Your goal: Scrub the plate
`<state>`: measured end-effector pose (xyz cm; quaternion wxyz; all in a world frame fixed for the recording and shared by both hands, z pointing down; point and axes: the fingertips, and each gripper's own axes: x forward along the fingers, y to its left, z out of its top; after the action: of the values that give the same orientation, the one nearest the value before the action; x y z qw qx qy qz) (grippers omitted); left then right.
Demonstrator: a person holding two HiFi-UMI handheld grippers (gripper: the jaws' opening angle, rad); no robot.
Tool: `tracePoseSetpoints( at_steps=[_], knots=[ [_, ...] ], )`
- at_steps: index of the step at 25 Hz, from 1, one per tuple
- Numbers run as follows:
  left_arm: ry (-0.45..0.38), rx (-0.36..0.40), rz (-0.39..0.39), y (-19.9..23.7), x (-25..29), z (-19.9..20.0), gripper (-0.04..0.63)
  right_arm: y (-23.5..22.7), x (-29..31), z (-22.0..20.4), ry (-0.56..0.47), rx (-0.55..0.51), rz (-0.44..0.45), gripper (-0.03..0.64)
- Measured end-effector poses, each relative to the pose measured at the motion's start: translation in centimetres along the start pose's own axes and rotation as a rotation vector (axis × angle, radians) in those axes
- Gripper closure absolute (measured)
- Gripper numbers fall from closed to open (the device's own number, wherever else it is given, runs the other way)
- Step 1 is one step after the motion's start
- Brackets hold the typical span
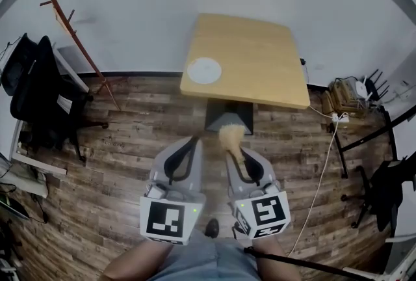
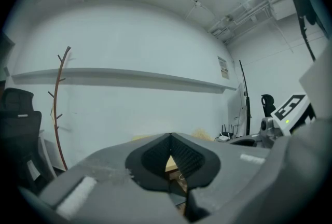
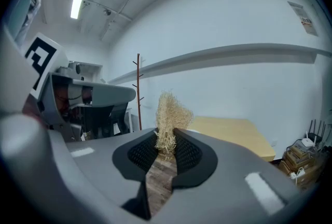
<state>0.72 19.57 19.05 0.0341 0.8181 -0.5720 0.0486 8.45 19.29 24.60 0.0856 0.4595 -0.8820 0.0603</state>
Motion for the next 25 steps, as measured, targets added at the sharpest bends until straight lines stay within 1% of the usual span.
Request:
tracePoseSetpoints(
  at_steps=[4,9,13,19,23,25],
  knots=[
    [-0.012,-0.006,-0.009,3.7,3.1,0.8,0.574,-1.4,4.9,1.5,0.003,-0.011,-0.022,0.542],
    [-0.021,-0.024,0.007,8.8,6.0,1.6,0.574,-1.7,10.0,3.3,0.008,-0.015,-0.030,0.541],
    [-0.044,-0.018,-0.007,11.7,8.3,2.4,0.574,-2.3,13.5,4.6,0.001,-0.037,-0.053,0.541],
    [-0.048,-0.052,-0.027,14.4,10.7,2.6,0.574,-3.4,16.4,6.0,0.008,-0.042,-0.089,0.541],
    [-0.045,-0.062,-0.049,14.9,12.1,2.2,0.574,-4.3,17.3,6.0,0.029,-0.094,-0.130,0.541],
    [-0.032,-0.071,-0.057,15.1,12.9,1.7,0.574,-4.8,17.8,5.7,0.039,-0.091,-0.136,0.541]
  ],
)
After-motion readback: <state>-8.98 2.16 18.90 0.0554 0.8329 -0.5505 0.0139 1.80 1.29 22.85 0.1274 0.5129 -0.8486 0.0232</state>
